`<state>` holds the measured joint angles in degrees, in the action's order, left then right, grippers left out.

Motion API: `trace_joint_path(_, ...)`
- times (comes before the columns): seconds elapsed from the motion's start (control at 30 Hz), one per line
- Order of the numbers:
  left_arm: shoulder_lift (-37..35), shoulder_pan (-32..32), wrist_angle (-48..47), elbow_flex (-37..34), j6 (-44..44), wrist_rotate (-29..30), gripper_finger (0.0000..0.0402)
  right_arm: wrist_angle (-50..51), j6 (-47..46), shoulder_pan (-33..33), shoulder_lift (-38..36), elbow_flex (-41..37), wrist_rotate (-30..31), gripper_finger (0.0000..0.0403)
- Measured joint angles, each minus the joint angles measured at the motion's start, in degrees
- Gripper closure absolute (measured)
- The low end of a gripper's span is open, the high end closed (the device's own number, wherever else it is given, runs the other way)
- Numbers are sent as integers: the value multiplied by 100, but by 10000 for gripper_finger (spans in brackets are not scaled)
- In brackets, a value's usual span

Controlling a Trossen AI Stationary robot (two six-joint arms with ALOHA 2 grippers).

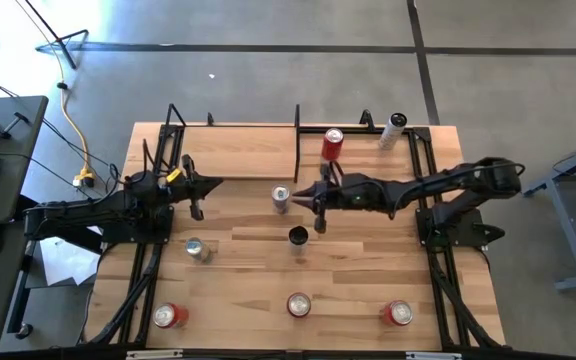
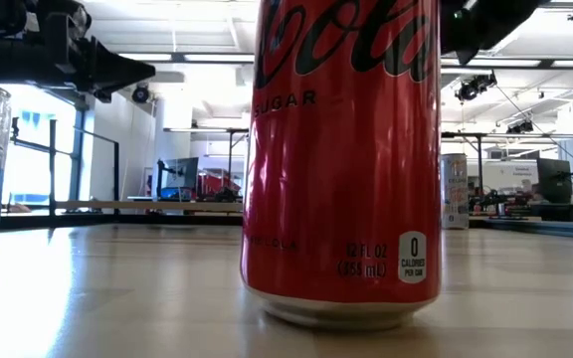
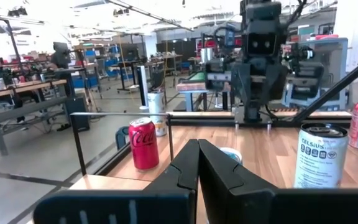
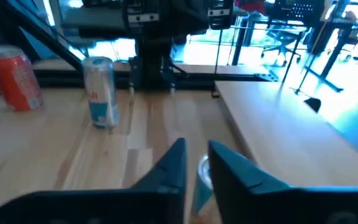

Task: Place canned beverage on shelf
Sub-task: Put the right blue soda can on the shelf

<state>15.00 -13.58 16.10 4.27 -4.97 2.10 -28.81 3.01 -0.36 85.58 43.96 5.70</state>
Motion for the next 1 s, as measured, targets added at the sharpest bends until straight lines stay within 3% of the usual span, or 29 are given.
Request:
trace_joint_path(0.23, 18, 0, 15, 0, 45, 4, 401, 120, -456, -134, 559, 361, -4, 177)
trace_joint_path(0.37, 58, 0, 4, 0, 134, 3, 401, 852, -384, -257, 911, 895, -10, 119)
trace_joint_path(0.6, 200, 2, -42, 0, 176, 3, 401, 1656, -256, -478, 1154, 1546, -16, 104)
trace_joint_path(1.0, 251, 2, 16, 0, 192, 1, 401, 1689, -256, -713, 1519, 1574, -546, 104)
